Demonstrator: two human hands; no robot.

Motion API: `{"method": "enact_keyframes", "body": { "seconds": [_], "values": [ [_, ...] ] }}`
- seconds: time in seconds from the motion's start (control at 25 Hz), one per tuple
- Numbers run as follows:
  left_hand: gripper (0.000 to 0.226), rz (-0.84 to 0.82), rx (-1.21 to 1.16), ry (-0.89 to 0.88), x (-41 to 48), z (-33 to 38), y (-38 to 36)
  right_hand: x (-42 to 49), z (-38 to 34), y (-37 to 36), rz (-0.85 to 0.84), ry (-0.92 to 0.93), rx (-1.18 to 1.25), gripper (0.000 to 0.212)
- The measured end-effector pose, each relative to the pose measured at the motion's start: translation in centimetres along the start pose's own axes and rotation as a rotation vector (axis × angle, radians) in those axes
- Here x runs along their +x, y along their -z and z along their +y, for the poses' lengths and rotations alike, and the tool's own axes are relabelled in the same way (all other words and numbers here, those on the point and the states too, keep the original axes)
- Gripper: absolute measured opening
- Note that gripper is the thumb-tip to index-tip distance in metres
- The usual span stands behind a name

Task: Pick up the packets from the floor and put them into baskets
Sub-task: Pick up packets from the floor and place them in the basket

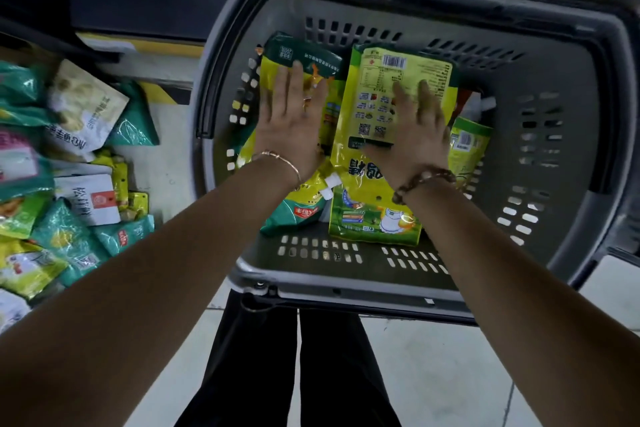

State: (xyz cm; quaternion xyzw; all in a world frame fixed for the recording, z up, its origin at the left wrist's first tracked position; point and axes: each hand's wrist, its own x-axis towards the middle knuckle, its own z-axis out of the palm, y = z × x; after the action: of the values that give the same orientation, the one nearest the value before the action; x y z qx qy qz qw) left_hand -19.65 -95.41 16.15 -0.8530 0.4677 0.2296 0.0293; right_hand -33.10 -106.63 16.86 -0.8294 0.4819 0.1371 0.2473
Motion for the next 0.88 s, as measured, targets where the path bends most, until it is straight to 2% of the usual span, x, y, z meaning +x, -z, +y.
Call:
{"method": "enact_keyframes", "body": {
  "seconds": [0.08, 0.16, 0.32, 0.52, 0.64, 0.76, 0.88],
  "values": [
    [0.114, -0.15, 0.107, 0.003, 0.5, -0.3, -0.7, -0.3, 0.1, -0.8, -0.21, 0.017, -0.108, 0.113],
    [0.126, -0.247, 0.13, 0.005, 1.1, -0.7, -1.1, -0.1, 0.7, -1.3, -0.295, -0.003, -0.122, 0.121],
    [0.135, -0.353, 0.053, 0.015, 2.5, -1.2, -1.7, 0.4, 0.6, -2.2, -0.307, -0.014, -0.106, 0.126],
    [0.134, -0.377, 0.002, -0.004, 3.2, -2.0, -2.1, 0.8, 0.7, -2.5, -0.301, -0.016, -0.125, 0.127],
    [0.121, -0.349, -0.049, 0.0, 2.9, -2.2, -1.2, 0.8, 0.7, -2.3, -0.282, -0.021, -0.161, 0.124],
    [0.097, -0.298, -0.2, 0.043, 1.9, -1.9, 1.0, 0.9, -0.1, -1.5, -0.304, -0.042, -0.202, 0.121],
    [0.068, -0.11, -0.391, 0.082, -1.0, -1.4, 3.9, 0.5, -0.7, -0.1, -0.247, -0.056, -0.13, 0.11]
  ]
}}
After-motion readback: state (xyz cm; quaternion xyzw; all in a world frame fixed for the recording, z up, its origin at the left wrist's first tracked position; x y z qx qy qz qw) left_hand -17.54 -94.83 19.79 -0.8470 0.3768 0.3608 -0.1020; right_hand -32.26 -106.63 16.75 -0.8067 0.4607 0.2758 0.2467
